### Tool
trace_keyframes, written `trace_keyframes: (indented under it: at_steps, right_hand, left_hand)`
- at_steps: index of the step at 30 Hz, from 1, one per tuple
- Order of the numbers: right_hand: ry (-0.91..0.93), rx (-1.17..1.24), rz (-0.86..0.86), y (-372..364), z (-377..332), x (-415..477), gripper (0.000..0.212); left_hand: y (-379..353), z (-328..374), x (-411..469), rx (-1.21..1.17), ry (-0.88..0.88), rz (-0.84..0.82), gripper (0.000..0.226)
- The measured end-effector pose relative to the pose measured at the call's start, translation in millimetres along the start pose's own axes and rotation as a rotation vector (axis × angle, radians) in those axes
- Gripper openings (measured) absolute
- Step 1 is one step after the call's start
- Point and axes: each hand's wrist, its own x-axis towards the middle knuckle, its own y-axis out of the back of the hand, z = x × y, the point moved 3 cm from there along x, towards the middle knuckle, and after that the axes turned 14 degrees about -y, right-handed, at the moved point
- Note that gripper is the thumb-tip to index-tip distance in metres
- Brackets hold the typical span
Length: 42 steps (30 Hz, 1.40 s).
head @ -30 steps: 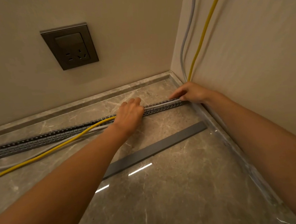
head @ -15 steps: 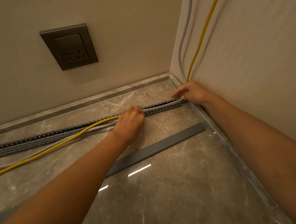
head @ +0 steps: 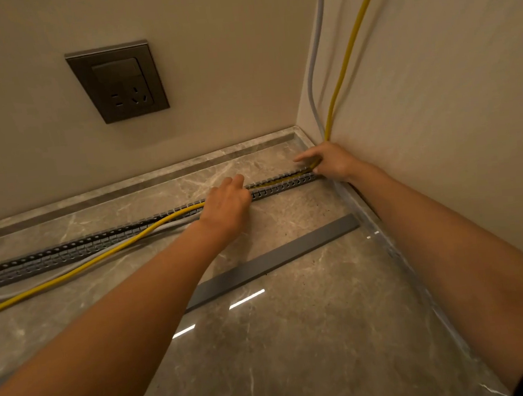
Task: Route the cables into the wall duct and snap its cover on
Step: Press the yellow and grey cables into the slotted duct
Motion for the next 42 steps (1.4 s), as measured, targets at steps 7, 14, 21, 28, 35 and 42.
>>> trace_keyframes:
  at_steps: [7, 14, 21, 28, 35, 42]
  right_hand:
    - [0.022, 0.03, 0.045, -23.8, -22.4, -20.5, 0.049]
    - [0.25, -0.055, -0.026, -67.9, -65.6, -43.4, 0.038]
    - [0.36, -0.177, 0.048, -103.4, -102.5, -61.7, 0.029]
    - [0.304, -0.092, 0.086, -103.2, -104.4, -64.8, 0.029]
    - [0.288, -0.034, 0.117, -101.9, -102.5, -61.9, 0.023]
    - [0.215, 0.027, 0.099, -103.0, -108.1, -56.9, 0.019]
  left_hand:
    - [3.7, -27.1, -13.6, -0.246, -0.035, 0.093, 0.031]
    - [-1.9, -61.2, -52.9, -0.157, 0.124, 0.153, 0.037]
    - [-12.9, -71.3, -83.5, -0.041, 0.114, 0.028, 0.048]
    - [-16.6, -73.3, -85.6, -0.01, 0.068, 0.05, 0.036]
    - [-17.0, -84.0, -92.8, -0.07, -0.051, 0.1, 0.034]
    - [-14.6, -87.9, -82.2, -0.111, 0.058, 0.066, 0.023]
